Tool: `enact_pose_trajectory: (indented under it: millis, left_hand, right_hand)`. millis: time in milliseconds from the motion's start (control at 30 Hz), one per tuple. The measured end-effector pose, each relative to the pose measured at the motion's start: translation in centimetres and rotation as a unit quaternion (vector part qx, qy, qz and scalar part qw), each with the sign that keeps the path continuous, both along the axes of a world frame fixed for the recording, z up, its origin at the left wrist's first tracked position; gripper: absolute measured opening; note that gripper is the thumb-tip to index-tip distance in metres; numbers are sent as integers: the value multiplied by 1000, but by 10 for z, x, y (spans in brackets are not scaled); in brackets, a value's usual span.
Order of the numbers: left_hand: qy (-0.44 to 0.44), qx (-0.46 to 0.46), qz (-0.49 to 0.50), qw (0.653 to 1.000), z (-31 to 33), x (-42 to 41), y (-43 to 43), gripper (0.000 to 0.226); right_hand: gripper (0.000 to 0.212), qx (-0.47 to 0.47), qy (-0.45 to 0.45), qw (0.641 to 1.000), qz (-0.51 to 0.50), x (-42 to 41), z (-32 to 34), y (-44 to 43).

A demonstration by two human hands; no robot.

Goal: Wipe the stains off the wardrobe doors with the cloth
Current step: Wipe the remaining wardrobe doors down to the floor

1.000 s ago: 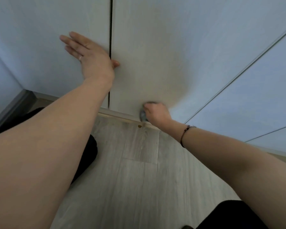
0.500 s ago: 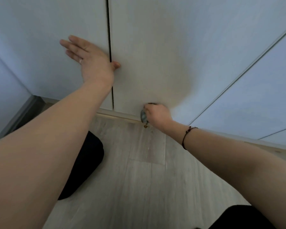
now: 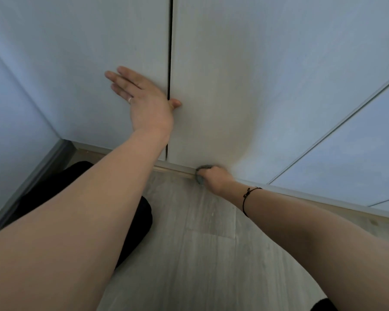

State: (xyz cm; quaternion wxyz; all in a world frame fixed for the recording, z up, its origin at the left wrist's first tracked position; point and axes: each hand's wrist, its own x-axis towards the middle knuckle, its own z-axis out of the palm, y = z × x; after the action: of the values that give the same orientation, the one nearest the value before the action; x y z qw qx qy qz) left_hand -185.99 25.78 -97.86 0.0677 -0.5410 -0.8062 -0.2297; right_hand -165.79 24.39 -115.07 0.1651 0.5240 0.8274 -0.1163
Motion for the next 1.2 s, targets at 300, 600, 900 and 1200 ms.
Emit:
enact_pose_trajectory:
  millis: [300,600,900,1200]
  left_hand:
    - [-14,-17,-3,1000,3,0,2,129]
    - [-36,28,0,999,-3,1,4,133]
    - [-106,42,-6,993,-9,-8,8,139]
    - [-136,17,7,991,0,0,6,136]
  right_hand:
    - [35,1,39,999,-31,-38,-1,3]
    - [32,67,152,986,3,-114,31,10]
    - [24,96,-54,987,-116,74,55,-35]
    - [30,145,134,965,-175,125,112,-40]
